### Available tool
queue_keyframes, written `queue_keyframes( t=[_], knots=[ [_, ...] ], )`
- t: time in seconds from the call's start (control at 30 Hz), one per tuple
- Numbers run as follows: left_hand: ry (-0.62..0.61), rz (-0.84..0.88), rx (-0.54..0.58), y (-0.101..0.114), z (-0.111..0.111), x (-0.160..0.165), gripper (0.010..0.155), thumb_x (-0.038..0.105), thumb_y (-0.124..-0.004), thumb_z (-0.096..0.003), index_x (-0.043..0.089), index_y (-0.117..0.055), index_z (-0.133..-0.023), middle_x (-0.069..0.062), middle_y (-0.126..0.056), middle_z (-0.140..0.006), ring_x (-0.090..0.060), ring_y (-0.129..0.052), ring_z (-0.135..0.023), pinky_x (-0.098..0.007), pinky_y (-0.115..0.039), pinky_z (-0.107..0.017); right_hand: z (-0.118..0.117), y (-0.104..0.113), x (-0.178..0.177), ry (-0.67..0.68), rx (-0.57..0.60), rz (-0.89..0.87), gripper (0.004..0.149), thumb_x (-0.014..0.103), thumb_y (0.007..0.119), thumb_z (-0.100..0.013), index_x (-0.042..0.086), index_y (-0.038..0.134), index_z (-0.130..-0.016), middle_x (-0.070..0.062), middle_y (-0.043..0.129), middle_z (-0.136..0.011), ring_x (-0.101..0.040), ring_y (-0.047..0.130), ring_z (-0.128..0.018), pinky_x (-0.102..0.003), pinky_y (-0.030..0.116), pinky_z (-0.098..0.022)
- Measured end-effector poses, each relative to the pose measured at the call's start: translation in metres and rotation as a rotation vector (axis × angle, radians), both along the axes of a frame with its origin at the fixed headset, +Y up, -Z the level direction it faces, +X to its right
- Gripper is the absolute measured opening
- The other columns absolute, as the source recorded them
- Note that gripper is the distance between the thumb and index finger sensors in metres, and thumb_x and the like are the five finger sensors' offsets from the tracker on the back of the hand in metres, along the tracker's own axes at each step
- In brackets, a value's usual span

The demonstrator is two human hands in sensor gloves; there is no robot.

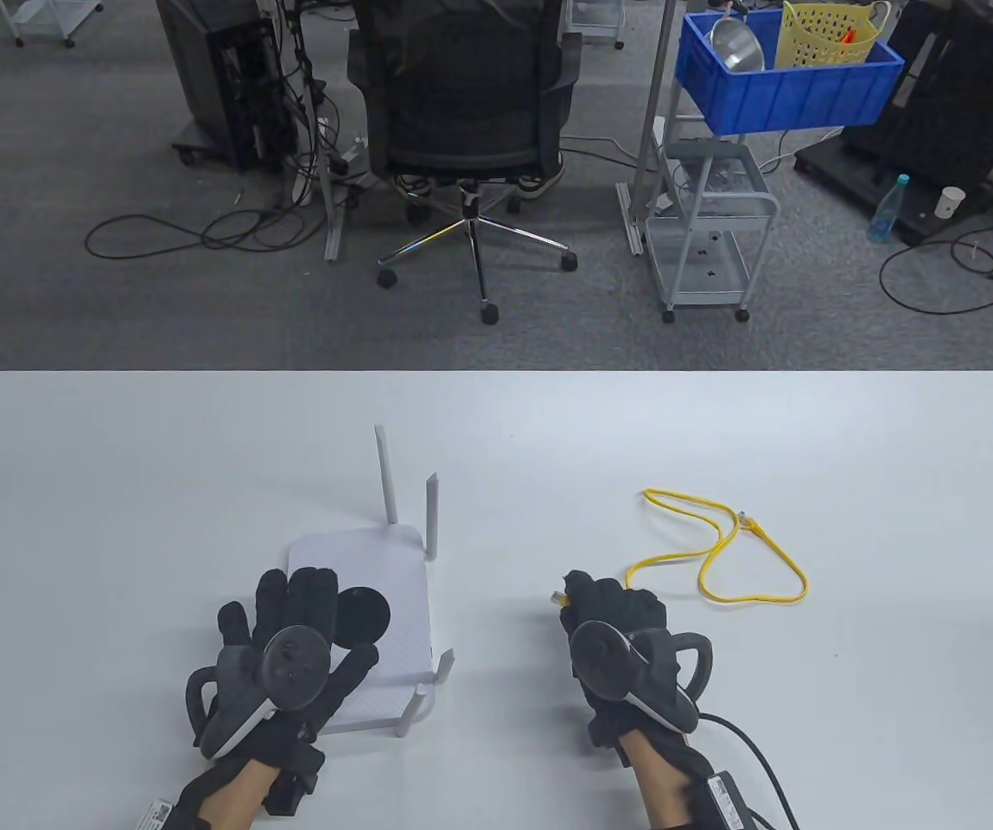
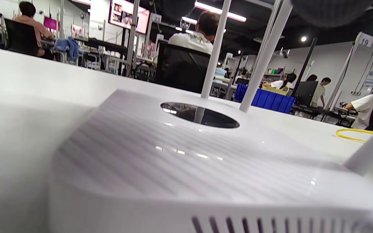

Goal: Remove ethernet cable from router with right hand

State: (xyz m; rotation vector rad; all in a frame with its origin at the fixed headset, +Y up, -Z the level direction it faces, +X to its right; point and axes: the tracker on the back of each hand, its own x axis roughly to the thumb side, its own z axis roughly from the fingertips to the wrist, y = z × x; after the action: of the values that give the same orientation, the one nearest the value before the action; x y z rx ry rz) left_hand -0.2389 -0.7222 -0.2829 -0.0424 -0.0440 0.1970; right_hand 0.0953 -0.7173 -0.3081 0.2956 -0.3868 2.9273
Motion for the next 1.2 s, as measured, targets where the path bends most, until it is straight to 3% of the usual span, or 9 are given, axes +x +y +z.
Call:
queue_keyframes(
  t=[0.13,0.5,0.73,1.2],
  knots=[
    [-0.003,-0.003,-0.042,-0.004,-0.003,-0.002,0.087,0.069,-0.061,-0.0449,0.032,-0.021,-0.113,-0.008,-0.009,-0.126,-0.04,0.003,-0.109,-0.067,0.0,-0.068,-0.004,-0.008,0.003,-0.027,-0.019,0.053,0.051,0.033,0.068,-0.055,0.011,0.063,-0.101,-0.015,0.074,-0.092,-0.028,0.085,-0.075,-0.071,0.056,-0.067],
    [-0.012,-0.007,-0.056,-0.005,-0.003,0.0,0.088,0.069,-0.06,-0.0445,0.031,-0.02,-0.112,-0.008,-0.005,-0.124,-0.041,0.005,-0.107,-0.066,0.001,-0.067,-0.014,-0.031,-0.006,-0.043,-0.148,0.245,0.049,0.035,0.071,-0.054,0.014,0.068,-0.098,-0.017,0.07,-0.096,-0.032,0.08,-0.08,-0.074,0.05,-0.067],
    [-0.018,-0.022,-0.081,-0.006,-0.004,0.001,0.087,0.07,-0.06,-0.0437,0.034,-0.017,-0.111,-0.009,0.001,-0.12,-0.044,0.008,-0.102,-0.065,0.002,-0.065,-0.015,-0.038,-0.015,-0.021,-0.183,0.308,0.046,0.037,0.077,-0.051,0.019,0.077,-0.094,-0.009,0.083,-0.085,-0.023,0.09,-0.07,-0.071,0.057,-0.067],
    [-0.021,-0.025,-0.137,-0.008,-0.006,0.0,0.083,0.07,-0.059,-0.0437,0.038,-0.017,-0.108,-0.013,0.001,-0.118,-0.049,0.006,-0.099,-0.066,0.001,-0.062,-0.013,-0.039,-0.02,-0.006,-0.231,0.336,0.046,0.038,0.079,-0.05,0.018,0.079,-0.092,-0.008,0.086,-0.082,-0.022,0.092,-0.068,-0.07,0.059,-0.067]
  ],
)
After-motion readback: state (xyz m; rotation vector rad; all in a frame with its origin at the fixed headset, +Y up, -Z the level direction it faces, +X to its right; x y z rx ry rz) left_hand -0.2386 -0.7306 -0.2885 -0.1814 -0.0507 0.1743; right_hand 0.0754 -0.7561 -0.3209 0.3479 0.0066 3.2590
